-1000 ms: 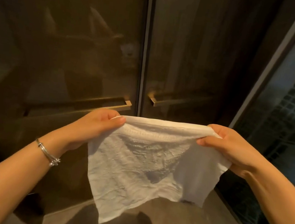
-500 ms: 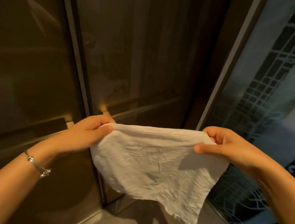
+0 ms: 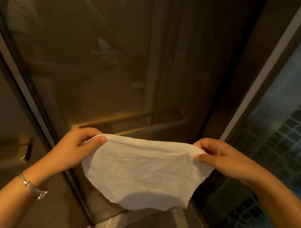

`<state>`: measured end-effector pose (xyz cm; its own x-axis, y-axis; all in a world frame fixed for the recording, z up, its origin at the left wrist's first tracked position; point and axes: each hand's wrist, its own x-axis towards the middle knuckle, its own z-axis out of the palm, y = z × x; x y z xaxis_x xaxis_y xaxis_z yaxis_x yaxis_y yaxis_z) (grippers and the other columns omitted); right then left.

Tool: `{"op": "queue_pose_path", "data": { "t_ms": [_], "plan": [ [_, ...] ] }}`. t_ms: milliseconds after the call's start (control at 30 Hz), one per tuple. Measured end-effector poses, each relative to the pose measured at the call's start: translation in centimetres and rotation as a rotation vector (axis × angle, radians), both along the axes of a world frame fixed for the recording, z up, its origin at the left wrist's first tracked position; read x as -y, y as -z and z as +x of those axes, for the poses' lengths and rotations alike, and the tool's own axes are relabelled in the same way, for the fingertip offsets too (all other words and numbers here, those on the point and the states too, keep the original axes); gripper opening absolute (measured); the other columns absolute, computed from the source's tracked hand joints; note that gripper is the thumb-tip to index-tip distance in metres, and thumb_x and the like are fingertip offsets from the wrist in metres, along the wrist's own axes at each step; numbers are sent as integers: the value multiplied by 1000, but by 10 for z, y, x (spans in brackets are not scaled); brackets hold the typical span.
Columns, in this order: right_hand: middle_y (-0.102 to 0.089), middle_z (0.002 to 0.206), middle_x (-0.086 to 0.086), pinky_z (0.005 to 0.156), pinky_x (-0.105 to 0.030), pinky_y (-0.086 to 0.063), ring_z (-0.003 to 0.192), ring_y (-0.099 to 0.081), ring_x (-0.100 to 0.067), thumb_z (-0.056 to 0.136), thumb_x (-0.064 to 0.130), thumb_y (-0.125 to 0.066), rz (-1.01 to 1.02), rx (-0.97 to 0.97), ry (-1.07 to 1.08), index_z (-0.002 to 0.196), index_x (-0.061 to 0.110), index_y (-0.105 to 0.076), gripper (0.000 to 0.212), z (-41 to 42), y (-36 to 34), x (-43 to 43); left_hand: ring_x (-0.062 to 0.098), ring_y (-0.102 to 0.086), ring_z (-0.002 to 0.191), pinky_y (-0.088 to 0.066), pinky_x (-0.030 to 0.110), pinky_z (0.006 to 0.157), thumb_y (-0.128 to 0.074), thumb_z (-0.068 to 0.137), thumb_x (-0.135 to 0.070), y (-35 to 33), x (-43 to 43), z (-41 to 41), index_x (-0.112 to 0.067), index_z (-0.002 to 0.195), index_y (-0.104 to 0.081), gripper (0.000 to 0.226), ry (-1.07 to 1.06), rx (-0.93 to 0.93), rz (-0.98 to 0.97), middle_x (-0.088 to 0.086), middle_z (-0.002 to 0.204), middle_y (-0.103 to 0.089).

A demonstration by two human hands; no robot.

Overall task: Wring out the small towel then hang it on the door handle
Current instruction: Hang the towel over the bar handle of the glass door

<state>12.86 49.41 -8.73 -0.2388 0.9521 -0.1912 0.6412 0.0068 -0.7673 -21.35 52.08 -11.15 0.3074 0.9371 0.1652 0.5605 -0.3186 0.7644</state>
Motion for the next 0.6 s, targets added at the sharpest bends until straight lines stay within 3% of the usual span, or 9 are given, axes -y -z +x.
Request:
{"op": "queue_pose_path", "data": {
  "t_ms": [133, 233, 367, 467, 533, 600],
  "plan": [
    [-64, 93, 3, 72, -23, -51, 86, -61, -11, 83, 17, -64, 73, 70, -54, 91, 22, -65, 10, 1, 18, -58, 8, -67, 72, -57, 37, 66, -57, 70, -47, 14, -24, 0, -30, 77, -72, 23, -154, 22, -11, -10, 82, -72],
    [-69, 86, 0, 70, -26, -54, 81, -65, -13, 77, 16, -70, 115, 53, -21, 84, 22, -68, 10, -5, 26, -100, 16, -68, 71, -58, 37, 63, -63, 69, -41, 22, -50, -6, -29, 77, -72, 17, -266, 91, 19, -2, 75, -73],
    [-69, 76, 5, 59, -18, -52, 71, -66, -9, 74, 21, -74, 239, 0, 56, 77, 26, -68, 8, -17, 18, -152, 7, -66, 72, -55, 15, 61, -64, 74, -32, 24, -82, -15, -30, 82, -68, 9, -357, 176, 188, -7, 85, -70],
    [-65, 75, 13, 55, -14, -46, 70, -62, -6, 77, 28, -70, 380, 91, 119, 75, 33, -64, 8, -27, 14, -183, 5, -62, 77, -51, 12, 66, -64, 81, -28, 30, -98, -16, -28, 82, -65, 1, -425, 32, 358, -8, 76, -67],
    [-62, 78, 10, 60, -18, -45, 75, -58, -7, 82, 32, -64, 484, 317, 137, 84, 29, -65, 4, -32, 22, -199, 8, -56, 77, -47, 22, 70, -59, 84, -26, 41, -104, -13, -19, 83, -65, 10, -440, -189, 475, -3, 84, -62],
    [-63, 90, 2, 73, -27, -45, 88, -56, -15, 87, 36, -55, 484, 600, 53, 98, 23, -64, 19, -39, 39, -219, 20, -53, 74, -46, 32, 66, -49, 80, -27, 58, -109, -9, -9, 83, -65, 25, -452, -336, 477, 8, 86, -55]
  ]
}}
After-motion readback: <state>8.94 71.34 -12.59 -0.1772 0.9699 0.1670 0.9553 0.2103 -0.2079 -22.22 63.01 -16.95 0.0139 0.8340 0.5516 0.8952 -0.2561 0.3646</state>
